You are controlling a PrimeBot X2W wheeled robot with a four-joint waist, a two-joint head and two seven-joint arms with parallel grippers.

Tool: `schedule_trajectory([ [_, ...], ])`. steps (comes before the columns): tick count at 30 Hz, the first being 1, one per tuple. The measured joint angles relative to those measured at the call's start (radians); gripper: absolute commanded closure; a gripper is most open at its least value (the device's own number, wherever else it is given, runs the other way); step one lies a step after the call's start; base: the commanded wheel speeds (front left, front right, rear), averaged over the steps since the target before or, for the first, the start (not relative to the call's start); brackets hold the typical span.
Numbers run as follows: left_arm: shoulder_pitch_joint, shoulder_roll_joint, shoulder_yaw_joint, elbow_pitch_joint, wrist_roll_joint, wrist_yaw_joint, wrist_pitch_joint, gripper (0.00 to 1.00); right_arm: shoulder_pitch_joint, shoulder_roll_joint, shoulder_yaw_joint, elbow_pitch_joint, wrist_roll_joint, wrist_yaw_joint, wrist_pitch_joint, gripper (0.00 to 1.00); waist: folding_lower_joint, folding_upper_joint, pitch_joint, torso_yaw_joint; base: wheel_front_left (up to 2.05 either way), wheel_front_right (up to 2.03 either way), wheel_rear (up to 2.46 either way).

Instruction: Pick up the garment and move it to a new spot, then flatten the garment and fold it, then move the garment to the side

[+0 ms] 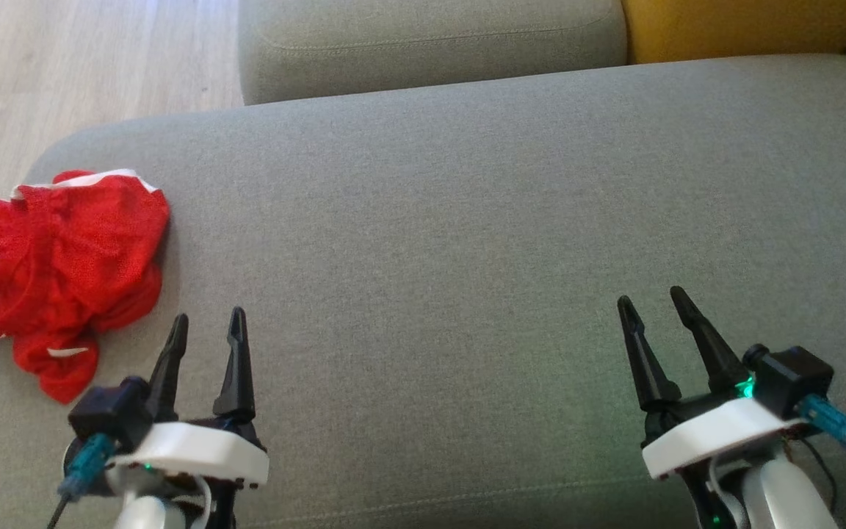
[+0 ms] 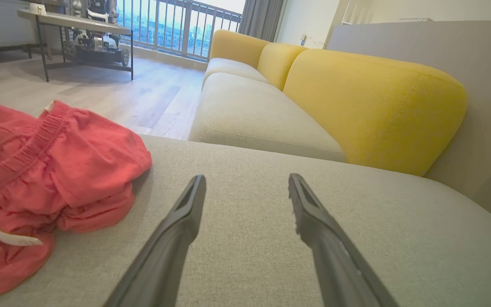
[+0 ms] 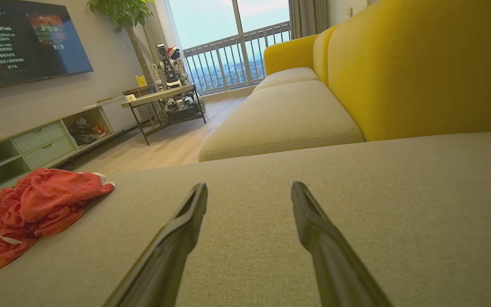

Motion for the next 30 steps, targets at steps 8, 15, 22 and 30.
schedule_trajectory([
  [8, 0.006, 0.001, -0.016, -0.005, 0.096, -0.016, -0.025, 0.00, -0.001, 0.000, -0.001, -0.010, -0.107, 0.000, -0.021, 0.00, 0.0000, 0.0000, 0.004, 0.001, 0.00, 0.00, 0.00],
  [15, 0.007, 0.001, -0.026, -0.009, 0.180, -0.016, -0.046, 0.00, -0.001, -0.001, -0.006, -0.009, -0.199, 0.000, -0.041, 0.00, 0.0000, 0.0000, 0.002, 0.004, 0.00, 0.00, 0.00],
  [22, 0.008, 0.001, -0.029, 0.004, 0.244, -0.015, -0.057, 0.00, -0.001, -0.001, -0.003, -0.012, -0.261, 0.000, -0.058, 0.00, 0.0000, 0.0000, 0.003, 0.004, 0.00, 0.00, 0.00],
  [30, 0.008, 0.001, -0.028, 0.047, 0.242, -0.015, -0.058, 0.00, -0.001, -0.001, -0.003, -0.008, -0.258, 0.000, -0.058, 0.00, 0.0000, 0.0000, 0.000, 0.006, 0.00, 0.00, 0.00],
])
